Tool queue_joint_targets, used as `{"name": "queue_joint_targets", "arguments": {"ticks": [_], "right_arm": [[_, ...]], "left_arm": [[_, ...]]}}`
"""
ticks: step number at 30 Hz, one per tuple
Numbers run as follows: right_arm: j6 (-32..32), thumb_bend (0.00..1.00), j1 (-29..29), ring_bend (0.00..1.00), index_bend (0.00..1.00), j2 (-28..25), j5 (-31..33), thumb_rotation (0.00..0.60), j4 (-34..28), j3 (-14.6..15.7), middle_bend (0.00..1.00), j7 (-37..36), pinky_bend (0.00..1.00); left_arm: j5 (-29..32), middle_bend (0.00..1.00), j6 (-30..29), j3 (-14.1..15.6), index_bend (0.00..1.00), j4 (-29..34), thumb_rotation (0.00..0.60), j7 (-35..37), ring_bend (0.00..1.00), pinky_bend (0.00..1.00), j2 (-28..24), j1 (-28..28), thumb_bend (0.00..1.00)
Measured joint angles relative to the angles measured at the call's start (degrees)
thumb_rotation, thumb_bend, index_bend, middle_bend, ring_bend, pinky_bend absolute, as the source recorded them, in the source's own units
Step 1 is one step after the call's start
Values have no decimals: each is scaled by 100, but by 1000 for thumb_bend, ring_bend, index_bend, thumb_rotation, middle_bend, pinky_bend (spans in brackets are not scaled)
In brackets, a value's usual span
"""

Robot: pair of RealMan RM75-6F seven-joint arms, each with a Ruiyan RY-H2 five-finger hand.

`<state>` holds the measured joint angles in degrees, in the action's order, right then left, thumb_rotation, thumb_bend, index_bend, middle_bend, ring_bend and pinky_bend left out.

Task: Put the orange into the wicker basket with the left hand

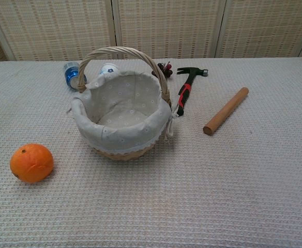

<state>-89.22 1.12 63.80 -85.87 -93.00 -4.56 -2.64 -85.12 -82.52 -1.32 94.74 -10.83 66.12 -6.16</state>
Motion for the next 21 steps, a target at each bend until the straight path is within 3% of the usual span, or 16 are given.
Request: {"name": "queue_joint_targets", "arguments": {"ticks": [11, 21], "right_arm": [[-20, 109, 15, 0, 0, 32, -131, 600, 18, 26, 0, 46, 163], [-736, 109, 9, 0, 0, 332, -600, 600, 630, -71, 0, -1018, 171]], "left_arm": [[-65, 0, 14, 32, 0, 26, 600, 152, 0, 162, -40, -14, 324], [-142, 0, 281, 140, 0, 44, 600, 118, 0, 209, 79, -119, 325]]}}
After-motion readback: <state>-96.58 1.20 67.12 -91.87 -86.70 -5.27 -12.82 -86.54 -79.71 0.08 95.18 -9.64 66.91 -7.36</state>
